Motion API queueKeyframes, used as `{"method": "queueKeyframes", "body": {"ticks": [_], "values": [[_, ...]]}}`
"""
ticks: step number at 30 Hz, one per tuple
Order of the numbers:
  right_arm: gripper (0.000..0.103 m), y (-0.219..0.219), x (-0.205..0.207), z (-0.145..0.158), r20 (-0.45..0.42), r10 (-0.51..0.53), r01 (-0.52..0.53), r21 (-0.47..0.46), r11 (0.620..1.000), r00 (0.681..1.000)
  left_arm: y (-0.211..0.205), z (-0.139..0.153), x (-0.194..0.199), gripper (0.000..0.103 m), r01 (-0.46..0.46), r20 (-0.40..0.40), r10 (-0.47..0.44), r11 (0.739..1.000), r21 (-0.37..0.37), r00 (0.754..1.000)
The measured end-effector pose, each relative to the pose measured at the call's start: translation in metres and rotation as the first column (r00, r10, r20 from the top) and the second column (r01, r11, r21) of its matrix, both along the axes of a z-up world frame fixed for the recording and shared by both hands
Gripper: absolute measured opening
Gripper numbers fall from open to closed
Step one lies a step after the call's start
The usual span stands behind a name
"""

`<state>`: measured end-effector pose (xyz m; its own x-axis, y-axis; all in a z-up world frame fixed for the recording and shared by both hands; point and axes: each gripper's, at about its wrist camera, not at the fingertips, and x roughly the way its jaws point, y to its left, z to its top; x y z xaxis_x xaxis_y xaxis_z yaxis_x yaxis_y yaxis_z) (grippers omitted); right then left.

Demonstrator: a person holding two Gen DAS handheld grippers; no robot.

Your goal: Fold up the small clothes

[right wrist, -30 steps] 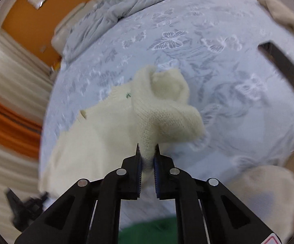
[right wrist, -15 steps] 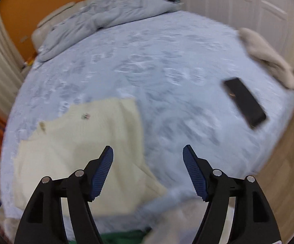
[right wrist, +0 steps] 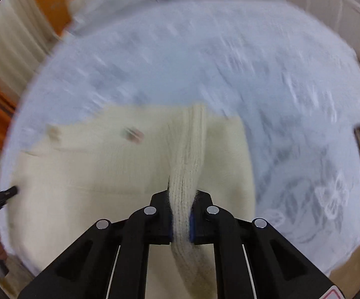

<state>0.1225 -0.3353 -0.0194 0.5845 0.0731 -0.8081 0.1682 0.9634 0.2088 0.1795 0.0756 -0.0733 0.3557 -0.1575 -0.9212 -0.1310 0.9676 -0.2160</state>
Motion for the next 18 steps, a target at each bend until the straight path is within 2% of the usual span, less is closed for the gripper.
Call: {"method": "queueKeyframes", "body": {"ticks": [1,3,5,6,7,8,9,10,12,13,14,15,16,18], "values": [[0.008,0.001,-0.006,0.021,0.063,0.007,-0.008,0.016,1.0,0.998,0.001,0.01,-0.006,0.01,-0.008,0.044,0.008,1.0,-0.014,0.999],[0.008,0.0,-0.004,0.046,0.135,0.009,-0.011,0.009,1.0,0.991,0.006,0.041,-0.019,0.01,-0.005,0.14,0.013,0.998,-0.059,0.99],[0.008,-0.005,0.017,0.045,0.126,-0.005,0.01,-0.04,0.999,0.992,0.011,0.063,-0.023,0.01,-0.007,0.181,0.024,0.996,-0.094,0.983],[0.01,-0.007,0.03,0.033,0.087,-0.013,0.019,-0.064,0.998,0.996,0.012,0.071,-0.018,0.01,-0.013,0.188,0.03,0.996,-0.091,0.982],[0.017,-0.011,0.046,0.012,0.016,-0.017,0.019,-0.077,0.997,1.0,0.011,0.073,-0.012,0.01,-0.015,0.187,0.03,0.996,-0.083,0.982],[0.017,-0.017,0.062,-0.021,-0.103,-0.046,0.036,-0.1,0.994,0.994,0.009,0.073,-0.004,0.01,-0.017,0.18,0.027,0.998,-0.052,0.983],[0.017,-0.02,0.07,-0.051,-0.23,-0.098,0.064,-0.148,0.987,0.968,0.005,0.064,0.006,0.012,-0.027,0.156,0.024,1.0,0.015,0.987],[0.015,-0.021,0.067,-0.058,-0.257,-0.124,0.083,-0.163,0.983,0.959,0.002,0.05,0.014,0.015,-0.029,0.118,0.022,0.998,0.059,0.993],[0.016,-0.015,0.037,-0.033,-0.121,-0.129,0.116,-0.11,0.987,0.984,-0.002,0.009,0.024,0.017,-0.011,-0.029,0.015,0.991,0.133,0.999],[0.017,-0.006,0.02,-0.018,-0.065,-0.116,0.109,-0.1,0.989,0.991,-0.002,0.0,0.02,0.017,-0.014,-0.054,0.022,0.99,0.144,0.998],[0.016,0.009,0.0,-0.004,-0.024,-0.079,0.076,-0.089,0.993,0.997,0.0,0.004,0.011,0.022,-0.03,-0.018,0.033,0.99,0.136,0.999],[0.016,0.023,-0.013,0.003,-0.006,-0.039,0.038,-0.072,0.997,0.999,0.003,0.014,-0.003,0.032,-0.054,0.034,0.049,0.99,0.133,0.998],[0.016,0.038,-0.025,0.006,0.001,-0.002,0.002,-0.052,0.999,1.0,0.004,0.024,-0.017,0.037,-0.062,0.07,0.053,0.989,0.138,0.996],[0.016,0.086,-0.045,-0.001,-0.01,0.097,-0.097,0.019,0.995,0.995,0.0,0.044,-0.047,0.041,-0.051,0.141,0.035,0.992,0.113,0.989]]}}
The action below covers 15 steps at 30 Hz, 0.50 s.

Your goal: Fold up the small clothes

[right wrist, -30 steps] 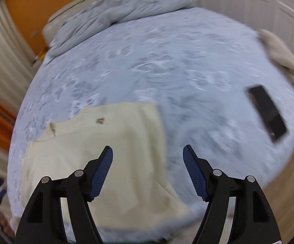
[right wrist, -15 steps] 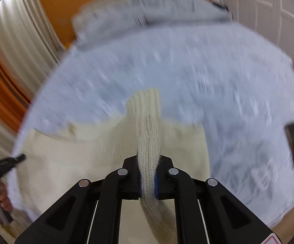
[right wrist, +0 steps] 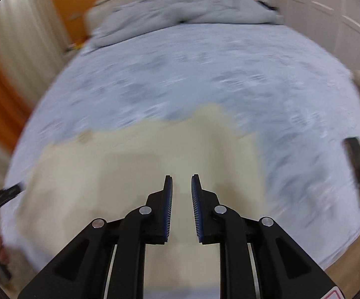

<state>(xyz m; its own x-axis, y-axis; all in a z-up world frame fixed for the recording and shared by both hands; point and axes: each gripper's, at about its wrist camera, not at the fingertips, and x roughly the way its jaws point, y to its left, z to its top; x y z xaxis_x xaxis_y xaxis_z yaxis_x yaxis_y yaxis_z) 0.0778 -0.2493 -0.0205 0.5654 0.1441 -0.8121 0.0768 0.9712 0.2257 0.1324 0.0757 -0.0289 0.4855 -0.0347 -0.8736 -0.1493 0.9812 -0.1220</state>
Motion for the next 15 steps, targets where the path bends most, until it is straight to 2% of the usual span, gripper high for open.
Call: {"method": "queueKeyframes", "body": {"ticks": [2,4,6,7,9,11,12,13,14,15], "values": [[0.016,0.042,-0.01,-0.013,-0.019,0.084,-0.083,0.029,0.996,0.996,-0.017,0.007,-0.027,0.041,0.043,0.015,-0.043,0.999,-0.019,0.999],[0.016,0.076,-0.012,-0.028,-0.046,0.161,-0.16,0.01,0.987,0.986,-0.036,0.001,-0.041,0.041,0.078,0.003,-0.077,0.996,-0.039,0.997],[0.009,0.09,-0.015,-0.046,-0.071,0.191,-0.196,-0.065,0.978,0.979,-0.057,-0.017,-0.053,0.042,0.128,-0.036,-0.128,0.992,-0.023,0.991],[0.012,0.083,-0.019,-0.049,-0.066,0.177,-0.183,-0.096,0.979,0.982,-0.066,-0.026,-0.057,0.043,0.146,-0.058,-0.146,0.989,-0.004,0.988],[0.013,0.046,-0.02,-0.051,-0.093,0.034,-0.049,-0.166,0.985,0.995,-0.075,-0.033,-0.064,0.049,0.172,-0.035,-0.17,0.982,0.077,0.985],[0.013,-0.009,-0.02,-0.055,-0.132,-0.154,0.129,-0.181,0.975,0.979,-0.078,-0.036,-0.072,0.06,0.204,-0.025,-0.202,0.968,0.149,0.979],[0.01,-0.034,-0.021,-0.058,-0.15,-0.232,0.207,-0.162,0.965,0.961,-0.075,-0.037,-0.074,0.063,0.204,-0.034,-0.201,0.965,0.165,0.979],[0.0,-0.061,-0.025,-0.059,-0.172,-0.304,0.294,-0.086,0.952,0.937,-0.071,-0.038,-0.076,0.063,0.2,-0.045,-0.196,0.969,0.145,0.98],[0.0,-0.078,-0.03,-0.059,-0.186,-0.35,0.355,-0.008,0.935,0.918,-0.065,-0.04,-0.078,0.063,0.185,-0.053,-0.18,0.976,0.119,0.982],[0.0,-0.083,-0.033,-0.056,-0.178,-0.367,0.375,0.014,0.927,0.913,-0.061,-0.041,-0.08,0.063,0.173,-0.055,-0.168,0.979,0.106,0.984]]}}
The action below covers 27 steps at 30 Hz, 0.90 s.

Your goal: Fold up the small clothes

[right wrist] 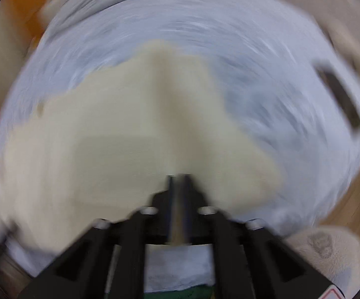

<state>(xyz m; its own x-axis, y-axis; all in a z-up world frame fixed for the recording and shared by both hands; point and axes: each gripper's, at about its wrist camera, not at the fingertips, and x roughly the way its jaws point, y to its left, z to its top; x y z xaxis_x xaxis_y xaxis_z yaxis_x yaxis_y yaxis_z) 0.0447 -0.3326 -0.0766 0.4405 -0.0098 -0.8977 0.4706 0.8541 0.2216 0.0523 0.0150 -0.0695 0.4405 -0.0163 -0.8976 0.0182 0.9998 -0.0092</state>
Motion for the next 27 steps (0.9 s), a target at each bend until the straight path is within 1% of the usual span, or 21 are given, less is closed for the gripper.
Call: {"method": "queueKeyframes", "body": {"ticks": [1,2,3,4,5,6,7,8,9,10,11,12,14,15,16,18,19,21,23,25,27], "values": [[0.001,0.001,-0.004,0.006,0.027,0.002,-0.002,-0.017,1.0,1.0,0.003,-0.002,0.0,0.063,-0.008,-0.003,0.008,1.0,-0.009,1.0],[0.005,0.011,-0.009,0.012,0.072,0.035,-0.032,-0.038,0.999,0.997,0.004,-0.003,-0.002,0.063,-0.011,-0.005,0.011,1.0,-0.01,1.0],[0.008,0.016,-0.008,0.014,0.084,0.061,-0.056,-0.055,0.997,0.995,0.003,-0.004,-0.002,0.063,-0.01,-0.006,0.01,1.0,-0.008,1.0],[0.008,0.023,-0.006,0.013,0.079,0.084,-0.077,-0.079,0.994,0.993,0.002,-0.004,-0.003,0.063,-0.006,-0.003,0.006,1.0,0.0,1.0],[0.008,0.028,-0.001,0.006,0.033,0.089,-0.085,-0.108,0.991,0.995,0.0,-0.003,-0.005,0.063,-0.005,-0.002,0.005,1.0,0.003,1.0],[0.006,0.024,0.007,-0.003,-0.01,0.071,-0.071,-0.112,0.991,0.997,0.0,-0.004,-0.005,0.063,-0.008,-0.002,0.008,1.0,0.003,1.0],[0.0,0.019,0.01,-0.012,-0.045,0.039,-0.042,-0.083,0.996,0.998,-0.001,-0.004,-0.005,0.063,-0.009,0.0,0.009,1.0,0.001,1.0],[0.0,0.007,0.014,-0.015,-0.038,0.012,-0.014,-0.044,0.999,0.999,0.0,-0.004,-0.006,0.063,-0.01,0.001,0.01,1.0,0.0,1.0],[0.0,-0.001,0.004,-0.01,-0.015,-0.012,0.012,-0.016,1.0,1.0,-0.001,-0.004,-0.007,0.063,-0.007,0.004,0.007,1.0,0.004,1.0],[0.0,-0.001,0.0,-0.003,0.019,-0.028,0.029,-0.008,1.0,0.999,-0.001,-0.004,-0.008,0.063,-0.004,0.007,0.004,1.0,0.008,1.0],[0.0,-0.002,-0.01,0.007,0.063,-0.036,0.037,-0.025,0.999,0.997,-0.002,-0.005,-0.008,0.063,-0.003,0.007,0.003,1.0,0.012,1.0],[0.0,-0.003,-0.013,0.011,0.073,-0.044,0.047,-0.041,0.998,0.996,-0.002,-0.005,-0.009,0.063,-0.002,0.007,0.002,1.0,0.015,1.0],[0.0,-0.008,-0.009,0.0,-0.011,-0.068,0.067,-0.061,0.996,0.998,-0.001,-0.004,-0.011,0.063,-0.005,0.008,0.005,1.0,0.015,1.0],[0.0,-0.011,-0.007,-0.009,-0.061,-0.076,0.074,-0.037,0.997,0.995,0.0,-0.004,-0.011,0.063,-0.006,0.009,0.006,1.0,0.014,1.0],[0.0,-0.014,-0.007,-0.01,-0.065,-0.095,0.094,-0.01,0.995,0.993,0.0,-0.004,-0.012,0.063,-0.009,0.01,0.009,1.0,0.01,1.0],[0.001,-0.008,-0.011,0.006,-0.014,-0.106,0.106,-0.02,0.994,0.994,0.004,-0.001,-0.012,0.063,-0.024,0.015,0.024,1.0,-0.013,1.0],[0.013,0.0,-0.012,0.015,0.02,-0.088,0.088,-0.016,0.996,0.996,0.008,0.002,-0.013,0.062,-0.038,0.021,0.039,0.999,-0.034,0.999],[0.013,0.024,-0.002,0.033,0.065,0.003,-0.003,0.006,1.0,0.998,0.02,0.011,-0.015,0.063,-0.074,0.043,0.078,0.994,-0.077,0.996],[0.013,0.056,0.021,0.045,0.094,0.11,-0.112,0.011,0.994,0.989,0.033,0.015,-0.014,0.064,-0.112,0.05,0.118,0.988,-0.108,0.992],[0.013,0.08,0.041,0.045,0.103,0.178,-0.181,0.024,0.983,0.979,0.047,0.009,-0.011,0.064,-0.163,0.016,0.167,0.976,-0.146,0.986],[0.013,0.104,0.069,0.031,0.066,0.23,-0.233,0.029,0.972,0.971,0.052,0.001,-0.007,0.064,-0.188,-0.02,0.187,0.969,-0.161,0.982]]}}
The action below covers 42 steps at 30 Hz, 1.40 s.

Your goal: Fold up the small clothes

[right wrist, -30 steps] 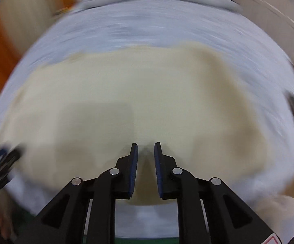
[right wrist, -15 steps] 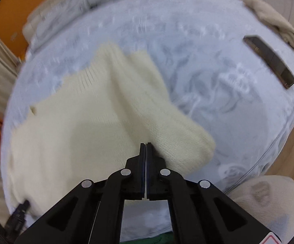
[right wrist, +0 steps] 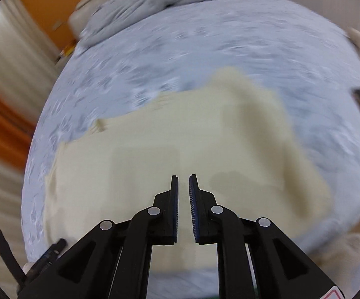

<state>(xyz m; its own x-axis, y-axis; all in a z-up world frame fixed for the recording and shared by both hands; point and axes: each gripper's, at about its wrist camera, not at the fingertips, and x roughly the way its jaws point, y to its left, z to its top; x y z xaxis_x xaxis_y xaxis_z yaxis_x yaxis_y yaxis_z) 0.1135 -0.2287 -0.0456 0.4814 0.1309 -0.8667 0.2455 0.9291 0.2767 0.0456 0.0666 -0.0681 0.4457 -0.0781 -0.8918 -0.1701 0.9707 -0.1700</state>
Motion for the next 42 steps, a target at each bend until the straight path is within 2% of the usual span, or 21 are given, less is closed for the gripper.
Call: {"method": "queueKeyframes", "body": {"ticks": [3,5,6,8,11,13,14,15,16,17,18,19,21,24,26,29,32,35,39,41,42], "values": [[0.013,0.028,0.025,-0.045,-0.15,0.064,-0.077,-0.082,0.994,0.987,-0.006,-0.003,0.001,0.064,0.019,-0.002,-0.019,0.999,0.039,1.0],[0.011,0.042,0.025,-0.039,-0.128,0.089,-0.112,-0.192,0.975,0.988,-0.012,-0.004,0.0,0.065,0.038,0.001,-0.038,0.997,0.073,0.999],[0.015,0.046,0.024,-0.033,-0.134,0.084,-0.109,-0.194,0.975,0.987,-0.015,-0.005,-0.001,0.065,0.05,0.003,-0.05,0.995,0.087,0.999],[0.016,0.051,0.018,-0.012,-0.063,0.105,-0.109,-0.073,0.991,0.993,-0.013,-0.005,-0.002,0.066,0.055,0.004,-0.055,0.995,0.083,0.998],[0.016,0.078,0.013,0.01,-0.015,0.181,-0.182,-0.095,0.979,0.983,-0.006,-0.004,-0.002,0.068,0.025,0.01,-0.026,0.999,0.028,1.0],[0.016,0.094,0.019,-0.005,-0.071,0.232,-0.241,-0.163,0.957,0.97,-0.004,-0.005,-0.001,0.072,0.006,0.01,-0.006,1.0,-0.004,1.0],[0.016,0.104,0.023,-0.028,-0.161,0.252,-0.281,-0.198,0.939,0.954,-0.004,-0.005,0.0,0.073,0.0,0.01,0.0,1.0,-0.01,1.0],[0.016,0.109,0.025,-0.037,-0.179,0.265,-0.302,-0.226,0.926,0.947,-0.005,-0.006,0.001,0.074,0.0,0.008,0.0,1.0,-0.007,1.0],[0.018,0.115,0.024,-0.034,-0.158,0.273,-0.307,-0.27,0.912,0.949,-0.006,-0.006,0.001,0.074,0.005,0.008,-0.005,1.0,0.001,1.0],[0.019,0.12,0.024,-0.027,-0.162,0.272,-0.309,-0.283,0.908,0.949,-0.007,-0.005,0.001,0.074,0.016,0.009,-0.016,1.0,0.012,1.0],[0.019,0.12,0.022,-0.019,-0.138,0.274,-0.3,-0.244,0.922,0.952,-0.008,-0.005,0.0,0.074,0.022,0.009,-0.023,1.0,0.014,1.0],[0.017,0.119,0.017,-0.008,-0.082,0.28,-0.29,-0.154,0.945,0.956,-0.007,-0.005,-0.001,0.074,0.027,0.01,-0.027,1.0,0.012,1.0],[0.015,0.115,0.011,-0.004,-0.048,0.248,-0.251,-0.109,0.962,0.968,-0.003,-0.003,-0.003,0.074,0.018,0.012,-0.018,1.0,-0.009,1.0],[0.017,0.127,0.016,-0.042,-0.166,0.285,-0.308,-0.137,0.942,0.944,0.002,-0.001,-0.005,0.074,-0.008,0.021,0.009,0.999,-0.047,1.0],[0.016,0.131,0.01,-0.036,-0.131,0.296,-0.317,-0.184,0.93,0.946,0.003,-0.002,-0.004,0.074,-0.017,0.019,0.018,0.998,-0.058,1.0],[0.017,0.12,0.002,-0.013,-0.053,0.257,-0.261,-0.106,0.959,0.965,0.004,-0.001,-0.004,0.074,-0.013,0.021,0.014,0.998,-0.064,1.0],[0.017,0.109,0.0,0.008,0.014,0.226,-0.221,-0.153,0.963,0.974,0.008,0.001,-0.007,0.074,-0.019,0.026,0.021,0.996,-0.085,0.999],[0.017,0.096,-0.001,-0.001,-0.014,0.201,-0.199,-0.215,0.956,0.98,0.01,0.002,-0.007,0.074,-0.032,0.023,0.034,0.994,-0.102,0.999],[0.017,0.072,-0.002,-0.016,-0.047,0.126,-0.132,-0.16,0.978,0.991,0.011,0.007,-0.011,0.074,-0.05,0.032,0.054,0.992,-0.115,0.998],[0.017,0.064,-0.007,-0.015,-0.025,0.093,-0.095,-0.13,0.987,0.995,0.021,0.013,-0.016,0.078,-0.079,0.059,0.09,0.981,-0.178,0.994],[0.017,0.062,-0.007,-0.015,-0.021,0.087,-0.089,-0.131,0.987,0.996,0.028,0.016,-0.018,0.085,-0.1,0.08,0.12,0.97,-0.223,0.99]]}}
